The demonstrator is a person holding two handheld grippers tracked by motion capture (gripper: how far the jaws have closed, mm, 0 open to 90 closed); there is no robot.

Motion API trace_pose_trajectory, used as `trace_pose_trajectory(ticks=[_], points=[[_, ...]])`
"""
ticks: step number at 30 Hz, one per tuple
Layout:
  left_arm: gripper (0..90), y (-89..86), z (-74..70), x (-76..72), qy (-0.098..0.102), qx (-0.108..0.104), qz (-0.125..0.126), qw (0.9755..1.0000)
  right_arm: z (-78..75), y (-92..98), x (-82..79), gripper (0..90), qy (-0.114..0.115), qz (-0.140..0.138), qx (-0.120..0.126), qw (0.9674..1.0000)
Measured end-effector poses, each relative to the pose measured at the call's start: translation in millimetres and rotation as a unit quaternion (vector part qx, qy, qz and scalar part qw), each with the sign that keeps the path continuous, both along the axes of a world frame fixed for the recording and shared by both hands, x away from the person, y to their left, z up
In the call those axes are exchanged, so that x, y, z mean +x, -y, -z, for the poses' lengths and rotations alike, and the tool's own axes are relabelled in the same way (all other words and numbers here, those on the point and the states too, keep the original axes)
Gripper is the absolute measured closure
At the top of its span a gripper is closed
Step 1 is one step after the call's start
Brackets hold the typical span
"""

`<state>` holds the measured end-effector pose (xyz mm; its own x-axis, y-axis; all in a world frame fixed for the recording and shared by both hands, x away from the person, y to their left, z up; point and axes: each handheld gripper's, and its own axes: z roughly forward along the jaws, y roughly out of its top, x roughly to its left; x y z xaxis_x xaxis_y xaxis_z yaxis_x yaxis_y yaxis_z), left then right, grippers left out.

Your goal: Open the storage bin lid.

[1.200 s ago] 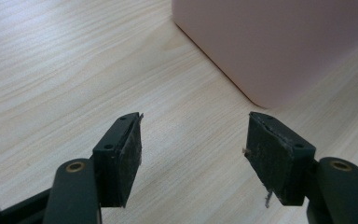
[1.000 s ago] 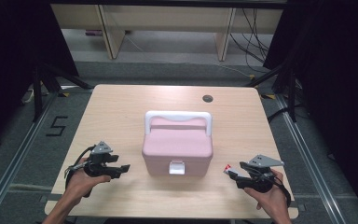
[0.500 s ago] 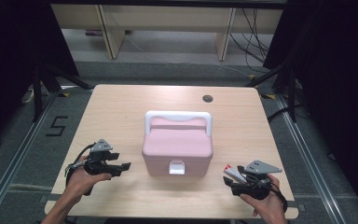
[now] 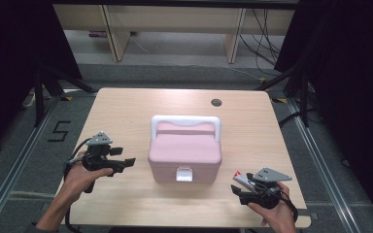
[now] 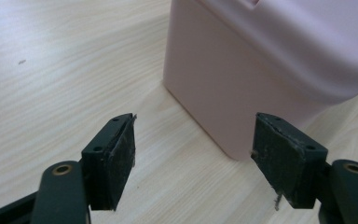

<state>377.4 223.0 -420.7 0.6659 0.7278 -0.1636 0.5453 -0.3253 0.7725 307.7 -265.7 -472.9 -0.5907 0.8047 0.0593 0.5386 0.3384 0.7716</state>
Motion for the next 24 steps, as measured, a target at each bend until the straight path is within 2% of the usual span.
trace_pose_trajectory(ticks=[1, 2, 3, 4, 5, 6, 7, 8, 9, 11, 14, 16, 17, 19, 21, 23, 24], points=[[29.7, 1.0, -3.4, 0.8, 0.003, 0.0, 0.002, 1.0, -0.2, -1.6, -1.6, 26.4, -0.012, 0.006, 0.008, 0.9999], [29.9, 3.2, -7.0, 1.2, 0.001, -0.01, 0.0, 1.0, -0.3, -1.4, -1.6, 26.5, -0.013, 0.004, 0.008, 0.9999], [30.0, 2.3, -11.5, 2.5, 0.004, 0.001, 0.011, 0.9999, -0.5, -1.4, -1.7, 26.6, -0.012, 0.006, 0.005, 0.9999], [30.3, 4.5, -15.4, 3.2, 0.005, -0.008, 0.01, 0.9999, -0.6, -0.1, -0.4, 26.6, 0.0, 0.001, -0.003, 1.0], [30.5, 5.3, -19.5, 4.2, 0.006, -0.006, 0.013, 0.9999, -0.4, -0.4, -0.3, 26.7, -0.001, -0.002, -0.003, 1.0], [30.7, 4.7, -23.7, 6.1, 0.011, 0.005, 0.021, 0.9997, -0.4, -0.7, -0.6, 26.7, -0.001, -0.001, -0.002, 1.0], [31.0, 4.7, -23.7, 6.1, 0.011, 0.005, 0.021, 0.9997, -0.5, -1.0, -0.7, 26.7, -0.001, -0.001, -0.002, 1.0], [31.3, 6.3, -31.7, 10.0, 0.012, 0.011, 0.025, 0.9995, -0.2, -1.4, -0.4, 26.7, -0.003, -0.004, 0.0, 1.0], [31.3, 9.0, -34.4, 11.4, 0.014, 0.005, 0.023, 0.9996, -0.4, -1.4, -0.4, 26.7, 0.0, -0.003, -0.004, 1.0], [31.7, 13.1, -41.6, 15.1, 0.017, 0.016, 0.033, 0.9992, 0.5, -3.9, -1.7, 26.7, -0.009, 0.005, 0.006, 0.9999], [31.6, 21.5, -51.6, 20.6, 0.022, 0.022, 0.043, 0.9986, 0.6, -4.6, -1.3, 26.7, -0.01, 0.001, 0.002, 0.9999], [31.7, 26.7, -57.5, 24.3, 0.028, 0.028, 0.043, 0.9983, 0.7, -3.8, 0.2, 26.7, 0.0, -0.007, -0.007, 1.0], [31.7, 29.6, -60.2, 25.9, 0.028, 0.03, 0.044, 0.9982, 1.2, -5.8, -1.1, 26.7, -0.009, -0.001, 0.003, 1.0], [31.7, 34.6, -64.7, 29.4, 0.03, 0.037, 0.049, 0.9977, 0.6, -4.2, 0.1, 26.7, 0.002, -0.008, -0.008, 0.9999], [31.6, 40.3, -68.6, 31.6, 0.032, 0.04, 0.051, 0.9974, 1.1, -4.6, 0.3, 26.7, 0.003, -0.007, -0.005, 1.0], [31.6, 42.6, -70.4, 33.4, 0.032, 0.041, 0.055, 0.9971, 1.1, -4.5, 0.2, 26.8, 0.001, -0.007, -0.006, 1.0], [31.6, 47.0, -74.3, 36.3, 0.035, 0.046, 0.055, 0.9968, 0.9, -5.3, -1.1, 26.7, -0.009, -0.003, 0.0, 1.0]])
